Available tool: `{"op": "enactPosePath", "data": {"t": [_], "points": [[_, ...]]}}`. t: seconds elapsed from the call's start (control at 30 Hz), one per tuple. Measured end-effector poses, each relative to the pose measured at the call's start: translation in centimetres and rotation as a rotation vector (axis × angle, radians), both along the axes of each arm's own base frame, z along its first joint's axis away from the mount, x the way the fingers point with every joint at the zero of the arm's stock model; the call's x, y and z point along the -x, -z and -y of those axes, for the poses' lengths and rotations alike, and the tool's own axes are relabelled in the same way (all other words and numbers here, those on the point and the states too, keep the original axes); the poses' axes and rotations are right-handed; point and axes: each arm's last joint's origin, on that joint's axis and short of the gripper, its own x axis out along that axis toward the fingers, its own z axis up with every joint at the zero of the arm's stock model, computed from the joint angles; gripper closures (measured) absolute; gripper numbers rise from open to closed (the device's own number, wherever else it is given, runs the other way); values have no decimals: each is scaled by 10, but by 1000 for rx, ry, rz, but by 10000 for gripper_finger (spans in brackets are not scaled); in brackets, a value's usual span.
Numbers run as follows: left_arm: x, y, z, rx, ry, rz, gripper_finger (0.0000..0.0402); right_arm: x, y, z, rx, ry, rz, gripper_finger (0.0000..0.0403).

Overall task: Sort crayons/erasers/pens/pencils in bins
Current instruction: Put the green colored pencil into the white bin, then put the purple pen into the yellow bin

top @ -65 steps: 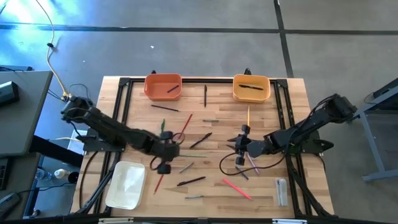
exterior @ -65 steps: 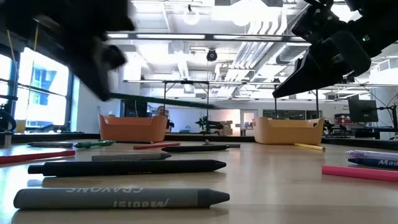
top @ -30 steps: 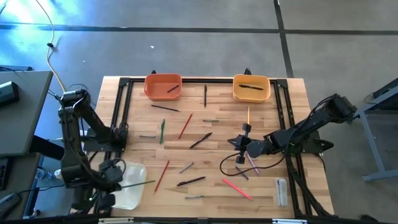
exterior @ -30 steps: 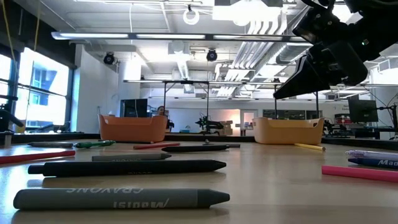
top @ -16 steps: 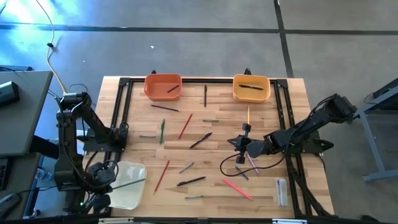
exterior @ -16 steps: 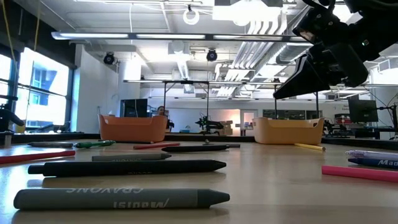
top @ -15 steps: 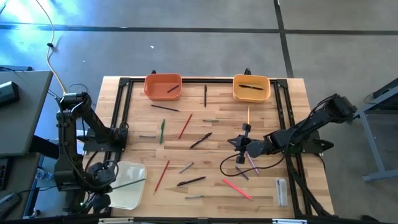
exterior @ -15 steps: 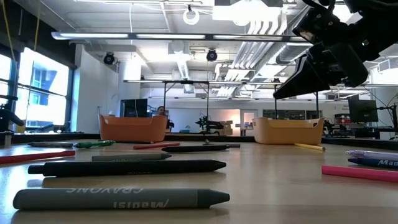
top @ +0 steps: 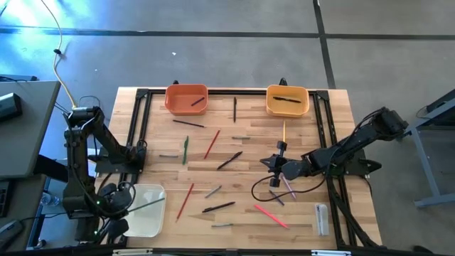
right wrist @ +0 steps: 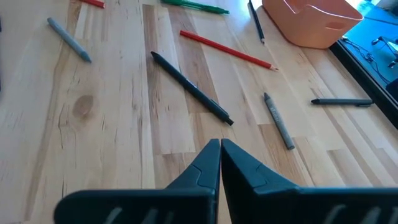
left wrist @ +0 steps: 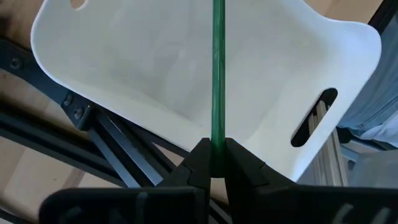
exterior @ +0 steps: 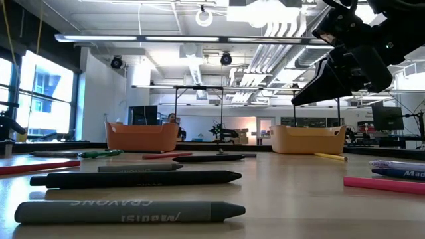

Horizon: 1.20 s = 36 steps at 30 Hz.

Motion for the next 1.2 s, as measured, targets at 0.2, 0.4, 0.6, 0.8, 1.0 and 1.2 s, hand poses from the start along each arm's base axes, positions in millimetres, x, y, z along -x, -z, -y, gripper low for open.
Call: {"op": "enactPosePath", "data": {"t": [0.2,0.4,0.6,0.8,1.0,1.2], "points": [[0,0,1,12,-24,-2,345,0,0,0,0,0,0,396],[0,0,1,24,-39,-6,311,0,0,0,0,0,0,396],[-5,-2,2,27,22,4,297,0,0,0,0,0,0,396],[-30,-13,-6,6,115,115,318,0,0,0,0,-1,0,396],[-66,-24,-31,-125,306,245,377,0,0,0,1,-2,-1,396],[-109,-33,-59,-226,511,329,397,0,0,0,18,-14,-2,396]]}}
